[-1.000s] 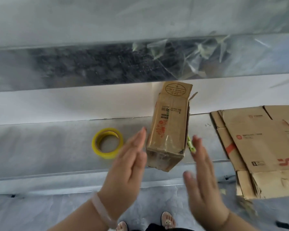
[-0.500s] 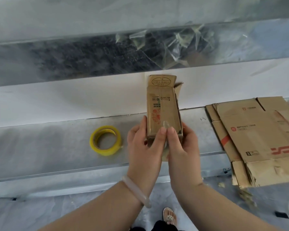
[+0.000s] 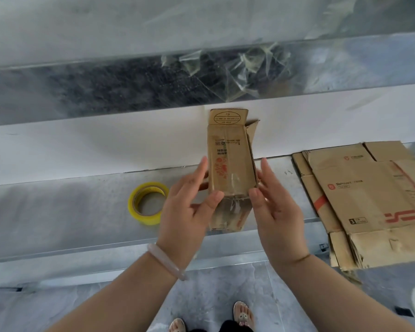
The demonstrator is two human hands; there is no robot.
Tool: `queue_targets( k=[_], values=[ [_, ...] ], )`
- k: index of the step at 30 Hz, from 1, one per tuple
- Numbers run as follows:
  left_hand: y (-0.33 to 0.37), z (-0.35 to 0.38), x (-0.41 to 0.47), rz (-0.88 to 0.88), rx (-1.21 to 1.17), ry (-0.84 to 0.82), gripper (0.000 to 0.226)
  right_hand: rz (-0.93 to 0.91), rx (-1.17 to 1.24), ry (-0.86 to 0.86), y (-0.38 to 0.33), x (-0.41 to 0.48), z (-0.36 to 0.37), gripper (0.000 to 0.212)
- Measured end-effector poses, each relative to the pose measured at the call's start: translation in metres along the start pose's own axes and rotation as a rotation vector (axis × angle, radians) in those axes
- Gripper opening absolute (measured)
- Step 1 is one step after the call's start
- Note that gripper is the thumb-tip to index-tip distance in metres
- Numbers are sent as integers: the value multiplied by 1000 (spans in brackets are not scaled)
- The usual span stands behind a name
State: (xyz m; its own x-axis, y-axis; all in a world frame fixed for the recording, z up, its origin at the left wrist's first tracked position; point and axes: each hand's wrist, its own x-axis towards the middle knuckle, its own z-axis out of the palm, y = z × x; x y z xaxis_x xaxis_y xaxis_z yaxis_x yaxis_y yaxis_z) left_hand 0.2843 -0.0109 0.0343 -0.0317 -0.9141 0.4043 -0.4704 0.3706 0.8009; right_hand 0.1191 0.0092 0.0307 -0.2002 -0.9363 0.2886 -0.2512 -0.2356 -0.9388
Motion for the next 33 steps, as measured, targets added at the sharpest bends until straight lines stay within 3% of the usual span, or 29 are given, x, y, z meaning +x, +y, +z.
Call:
queue_targets(
  k=[2,4,12,16,18,22,28,33],
  values=[
    [0,-4,3,146,20,-21,42,-242,-132,-12,10,3,-7,34],
    [1,-5,5,243,67,-43,27,-362,-226,-43,16,9,-10,24],
    [-9,-18,22,509,285,-153,24,-482,-339,-223,19,28,-32,27],
    [-16,-18,15,445,184,-192,29,-496,-340,-168,29,22,-31,35],
    [-18,-12,7,376,157,-131,32,-474,-353,-145,34,12,-23,46],
    [-13,7,-15,300,130,-39,44,-273,-245,-312,32,-15,-4,77],
    [-9,14,-24,218,95,-29,47,-134,-99,-359,31,-24,-3,77],
    [3,5,-7,167,50,-42,50,-43,-118,-465,28,-25,-14,77]
  ],
)
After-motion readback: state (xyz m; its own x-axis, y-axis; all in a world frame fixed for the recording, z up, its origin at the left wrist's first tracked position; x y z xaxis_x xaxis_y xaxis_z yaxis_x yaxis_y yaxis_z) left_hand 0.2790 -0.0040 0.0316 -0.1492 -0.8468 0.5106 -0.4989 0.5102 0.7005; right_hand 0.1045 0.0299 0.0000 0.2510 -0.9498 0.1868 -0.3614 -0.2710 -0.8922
